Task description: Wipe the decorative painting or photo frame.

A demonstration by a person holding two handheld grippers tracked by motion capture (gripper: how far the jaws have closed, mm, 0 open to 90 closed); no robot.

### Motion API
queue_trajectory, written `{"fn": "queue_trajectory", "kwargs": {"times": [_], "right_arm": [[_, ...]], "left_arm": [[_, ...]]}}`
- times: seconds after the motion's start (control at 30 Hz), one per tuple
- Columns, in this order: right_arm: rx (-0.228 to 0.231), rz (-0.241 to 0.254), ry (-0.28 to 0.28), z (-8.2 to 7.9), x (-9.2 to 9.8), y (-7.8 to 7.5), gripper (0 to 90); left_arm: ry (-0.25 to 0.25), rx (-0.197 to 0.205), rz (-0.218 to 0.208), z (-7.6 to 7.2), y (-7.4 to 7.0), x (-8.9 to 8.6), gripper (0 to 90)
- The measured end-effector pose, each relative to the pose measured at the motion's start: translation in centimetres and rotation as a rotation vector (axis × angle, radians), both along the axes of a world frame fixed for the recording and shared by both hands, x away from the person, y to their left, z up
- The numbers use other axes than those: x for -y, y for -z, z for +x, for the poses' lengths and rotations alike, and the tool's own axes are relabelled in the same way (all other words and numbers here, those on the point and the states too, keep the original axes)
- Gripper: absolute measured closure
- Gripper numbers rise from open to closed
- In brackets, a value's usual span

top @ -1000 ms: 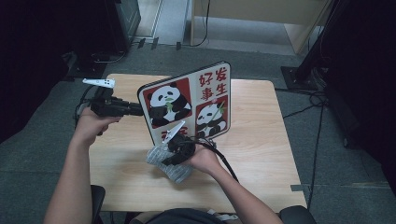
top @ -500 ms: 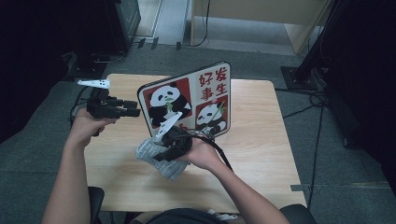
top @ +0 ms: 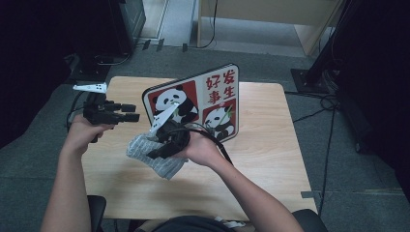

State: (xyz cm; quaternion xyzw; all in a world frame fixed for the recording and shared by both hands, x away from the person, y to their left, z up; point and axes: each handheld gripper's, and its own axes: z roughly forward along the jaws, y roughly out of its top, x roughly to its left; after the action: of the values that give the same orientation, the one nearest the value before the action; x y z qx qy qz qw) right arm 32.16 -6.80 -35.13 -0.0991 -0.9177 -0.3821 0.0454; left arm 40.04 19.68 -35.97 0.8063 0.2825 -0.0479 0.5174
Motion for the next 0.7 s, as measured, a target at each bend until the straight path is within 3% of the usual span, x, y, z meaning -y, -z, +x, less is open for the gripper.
{"fn": "queue_trajectory", "kwargs": {"times": [0.23, 0.43, 0.7], "right_arm": [[0.028, 0.021, -0.020, 0.5, -1.0, -1.9, 68.0], [0.046, 0.057, -0.038, 1.2, -1.9, -3.7, 67.8], [0.057, 0.077, -0.022, 2.8, -2.6, -5.4, 68.0]], "left_arm": [[-0.006, 0.000, -0.019, -0.4, -0.2, -0.7, 37.0], [-0.023, -0.004, -0.011, -0.8, -0.2, -1.3, 37.0], [-0.045, -0.004, -0.013, -1.2, -0.1, -2.2, 37.3]]}}
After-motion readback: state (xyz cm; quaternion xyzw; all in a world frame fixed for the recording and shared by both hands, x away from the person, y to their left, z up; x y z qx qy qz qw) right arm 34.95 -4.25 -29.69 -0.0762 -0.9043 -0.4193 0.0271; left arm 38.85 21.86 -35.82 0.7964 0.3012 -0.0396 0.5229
